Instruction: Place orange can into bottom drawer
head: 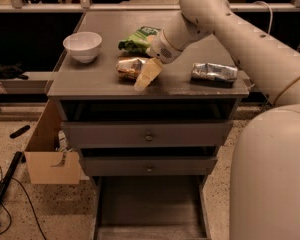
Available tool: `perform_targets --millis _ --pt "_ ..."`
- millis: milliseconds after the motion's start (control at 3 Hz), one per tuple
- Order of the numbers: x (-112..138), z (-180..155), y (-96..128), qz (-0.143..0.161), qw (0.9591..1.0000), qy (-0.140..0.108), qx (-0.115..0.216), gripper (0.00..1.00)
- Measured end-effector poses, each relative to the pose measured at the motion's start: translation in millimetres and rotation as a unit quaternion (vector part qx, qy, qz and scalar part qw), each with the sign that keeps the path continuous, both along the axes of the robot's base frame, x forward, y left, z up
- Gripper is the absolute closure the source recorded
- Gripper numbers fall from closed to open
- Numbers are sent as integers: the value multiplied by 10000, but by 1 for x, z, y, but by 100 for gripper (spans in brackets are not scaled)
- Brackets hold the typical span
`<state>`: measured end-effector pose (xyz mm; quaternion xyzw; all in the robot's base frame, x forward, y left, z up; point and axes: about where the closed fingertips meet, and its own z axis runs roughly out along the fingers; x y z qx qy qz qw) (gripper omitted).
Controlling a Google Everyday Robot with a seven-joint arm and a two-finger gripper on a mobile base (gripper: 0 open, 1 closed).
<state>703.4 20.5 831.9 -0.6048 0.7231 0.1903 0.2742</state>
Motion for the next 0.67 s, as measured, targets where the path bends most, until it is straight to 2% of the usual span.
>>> perform_targets --millis 667 --pt "1 -4 1 4 10000 36 -10 44"
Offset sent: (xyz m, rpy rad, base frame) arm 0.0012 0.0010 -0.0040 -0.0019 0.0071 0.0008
